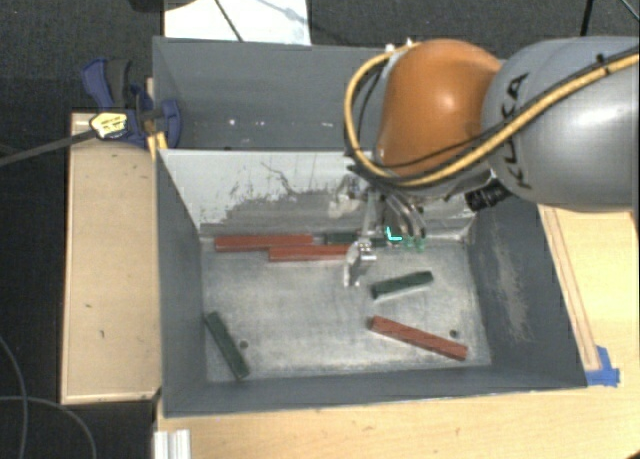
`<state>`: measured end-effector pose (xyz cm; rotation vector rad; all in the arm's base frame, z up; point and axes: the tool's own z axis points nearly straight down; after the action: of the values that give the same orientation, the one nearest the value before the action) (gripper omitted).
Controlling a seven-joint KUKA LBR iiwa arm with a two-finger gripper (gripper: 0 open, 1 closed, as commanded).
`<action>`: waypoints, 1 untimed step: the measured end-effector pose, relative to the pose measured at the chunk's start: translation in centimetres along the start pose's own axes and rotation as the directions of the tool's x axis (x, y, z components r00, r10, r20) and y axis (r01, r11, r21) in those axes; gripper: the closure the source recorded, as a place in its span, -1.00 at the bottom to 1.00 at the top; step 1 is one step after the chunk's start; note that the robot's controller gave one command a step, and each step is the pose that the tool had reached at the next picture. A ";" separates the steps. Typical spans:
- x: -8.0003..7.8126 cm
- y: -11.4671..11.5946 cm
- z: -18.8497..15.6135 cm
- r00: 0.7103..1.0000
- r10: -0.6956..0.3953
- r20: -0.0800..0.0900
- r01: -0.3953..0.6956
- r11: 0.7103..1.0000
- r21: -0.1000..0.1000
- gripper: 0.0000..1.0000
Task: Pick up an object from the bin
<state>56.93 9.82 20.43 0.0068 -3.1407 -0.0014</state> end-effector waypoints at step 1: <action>2.5 -0.4 -4.8 0.998 -0.063 -0.003 0.063 0.998 0.001 -1.00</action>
Offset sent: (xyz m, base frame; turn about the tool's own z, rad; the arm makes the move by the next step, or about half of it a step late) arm 0.0232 -0.0441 -0.1343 -0.2483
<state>54.39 9.38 25.28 0.1055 -3.1357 0.0006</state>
